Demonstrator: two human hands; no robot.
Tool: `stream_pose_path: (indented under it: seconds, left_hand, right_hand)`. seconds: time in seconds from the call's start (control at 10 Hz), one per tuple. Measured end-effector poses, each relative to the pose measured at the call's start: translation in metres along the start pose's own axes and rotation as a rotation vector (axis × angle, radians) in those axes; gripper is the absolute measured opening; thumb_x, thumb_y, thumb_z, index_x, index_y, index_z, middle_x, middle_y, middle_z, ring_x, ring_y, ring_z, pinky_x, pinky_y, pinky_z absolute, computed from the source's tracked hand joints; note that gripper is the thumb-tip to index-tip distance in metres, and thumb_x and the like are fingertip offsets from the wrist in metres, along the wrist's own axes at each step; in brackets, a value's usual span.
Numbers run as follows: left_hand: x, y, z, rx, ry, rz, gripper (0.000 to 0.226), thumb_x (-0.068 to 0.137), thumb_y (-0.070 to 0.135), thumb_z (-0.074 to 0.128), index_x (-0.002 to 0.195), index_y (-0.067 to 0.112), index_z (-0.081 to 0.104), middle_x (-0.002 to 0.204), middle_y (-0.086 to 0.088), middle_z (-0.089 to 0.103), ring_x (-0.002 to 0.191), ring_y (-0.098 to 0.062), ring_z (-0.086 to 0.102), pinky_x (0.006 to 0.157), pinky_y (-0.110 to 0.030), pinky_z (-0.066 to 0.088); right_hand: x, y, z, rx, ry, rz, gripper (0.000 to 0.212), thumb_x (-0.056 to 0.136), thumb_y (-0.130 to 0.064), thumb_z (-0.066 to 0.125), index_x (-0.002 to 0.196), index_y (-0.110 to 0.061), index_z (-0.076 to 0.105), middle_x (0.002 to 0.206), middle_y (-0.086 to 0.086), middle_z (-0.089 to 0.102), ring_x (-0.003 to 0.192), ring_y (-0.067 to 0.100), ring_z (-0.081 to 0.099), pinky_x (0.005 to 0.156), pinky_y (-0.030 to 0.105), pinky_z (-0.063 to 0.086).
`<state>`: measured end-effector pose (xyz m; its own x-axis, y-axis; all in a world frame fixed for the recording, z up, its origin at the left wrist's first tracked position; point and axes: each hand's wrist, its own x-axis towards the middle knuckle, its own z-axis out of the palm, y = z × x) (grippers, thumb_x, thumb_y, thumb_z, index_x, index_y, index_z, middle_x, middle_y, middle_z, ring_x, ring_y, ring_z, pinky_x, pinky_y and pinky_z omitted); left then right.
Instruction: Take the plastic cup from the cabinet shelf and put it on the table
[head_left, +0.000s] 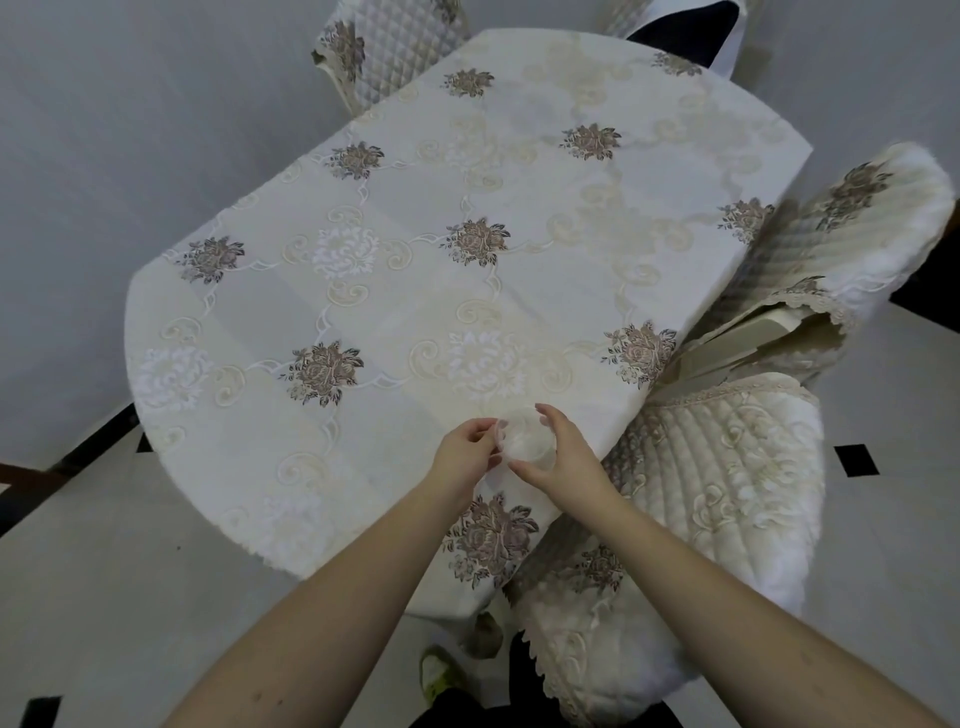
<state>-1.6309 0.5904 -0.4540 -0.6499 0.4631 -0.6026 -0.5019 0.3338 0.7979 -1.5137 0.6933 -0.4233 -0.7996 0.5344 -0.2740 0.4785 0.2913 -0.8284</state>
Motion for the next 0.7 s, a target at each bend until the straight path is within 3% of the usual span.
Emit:
stream_pose_path:
  seconds: [0.3,0.5,0.7]
  left_hand:
    - [-0.003,-0.002,-0.003,0.061,0.025,0.013,0.013,0.092,0.015,0.058,0.102,0.014,0.067,0.105,-0.016,0.068,0.097,-0.030,0.066,0.083,-0.037,0.057]
    - [-0.011,-0.002,-0.004,0.088,0.046,0.022,0.013,0.094,0.012,0.054,0.096,0.018,0.065,0.095,-0.010,0.065,0.081,-0.018,0.063,0.073,-0.028,0.056]
    - [-0.019,-0.008,-0.010,0.174,0.037,0.075,0.015,0.095,0.014,0.050,0.098,0.020,0.064,0.101,-0.010,0.066,0.086,-0.020,0.064,0.076,-0.031,0.056]
  right_hand:
    - [-0.003,0.000,0.000,-0.004,-0.024,0.079,0.096,0.073,-0.047,0.076,0.147,-0.022,0.021,0.146,0.009,0.040,0.133,0.022,0.039,0.096,0.027,0.033]
    - [-0.005,0.003,-0.004,-0.015,-0.044,0.140,0.105,0.070,-0.049,0.078,0.149,-0.022,0.015,0.149,0.010,0.037,0.134,0.023,0.038,0.100,0.033,0.035]
    - [-0.015,0.012,-0.004,0.004,-0.047,0.175,0.104,0.072,-0.050,0.077,0.150,-0.017,0.016,0.152,0.009,0.034,0.136,0.024,0.037,0.102,0.037,0.037]
